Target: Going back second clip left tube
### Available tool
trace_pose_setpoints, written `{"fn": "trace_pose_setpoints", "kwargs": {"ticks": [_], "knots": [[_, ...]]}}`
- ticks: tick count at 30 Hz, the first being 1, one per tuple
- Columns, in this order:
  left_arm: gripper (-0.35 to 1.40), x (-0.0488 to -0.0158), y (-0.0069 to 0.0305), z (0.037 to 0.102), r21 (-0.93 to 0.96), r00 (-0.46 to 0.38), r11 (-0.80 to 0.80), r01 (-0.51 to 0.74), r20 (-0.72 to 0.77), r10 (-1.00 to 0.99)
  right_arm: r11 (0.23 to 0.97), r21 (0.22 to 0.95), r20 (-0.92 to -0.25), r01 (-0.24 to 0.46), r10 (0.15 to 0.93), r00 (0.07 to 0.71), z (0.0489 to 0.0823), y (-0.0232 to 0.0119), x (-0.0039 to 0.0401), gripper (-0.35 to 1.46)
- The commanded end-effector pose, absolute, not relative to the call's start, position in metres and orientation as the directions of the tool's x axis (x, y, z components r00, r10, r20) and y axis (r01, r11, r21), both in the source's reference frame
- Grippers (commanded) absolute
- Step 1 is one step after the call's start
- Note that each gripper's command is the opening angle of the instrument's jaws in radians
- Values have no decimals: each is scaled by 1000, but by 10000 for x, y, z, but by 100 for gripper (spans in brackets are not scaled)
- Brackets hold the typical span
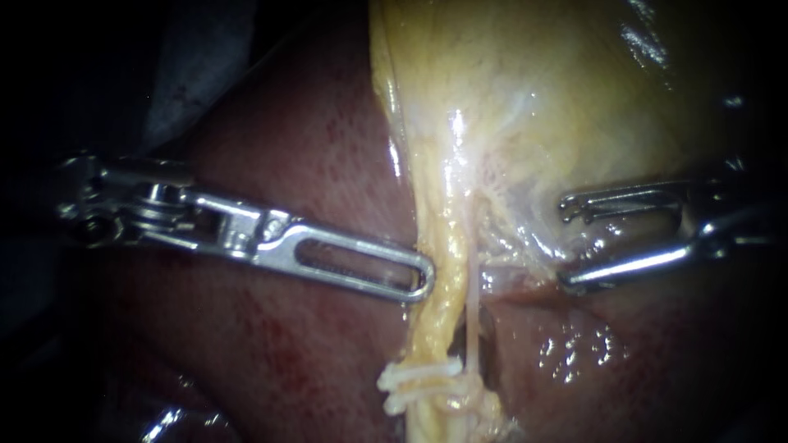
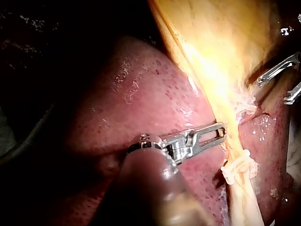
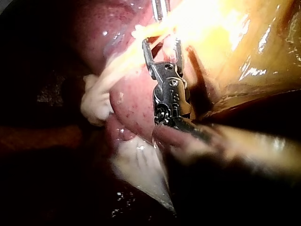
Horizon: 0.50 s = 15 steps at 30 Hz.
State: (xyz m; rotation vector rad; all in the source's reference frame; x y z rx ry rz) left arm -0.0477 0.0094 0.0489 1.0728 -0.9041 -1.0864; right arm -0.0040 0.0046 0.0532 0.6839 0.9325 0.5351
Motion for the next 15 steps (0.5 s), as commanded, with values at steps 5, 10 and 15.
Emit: {"fn": "trace_pose_setpoints", "kwargs": {"ticks": [5, 10, 15], "knots": [[-35, -476, 94, 488, 967, 238, 109, 228, 53, -970, 671, 731, -540, -124, 680, 496, 532, 45, -40, 55], [-35, -476, 94, 487, 968, 239, 109, 228, 53, -970, 671, 731, -540, -124, 680, 496, 532, 45, -41, 55], [-35, -475, 96, 485, 968, 239, 108, 227, 52, -970, 671, 731, -540, -123, 679, 496, 531, 45, -41, 55]]}}
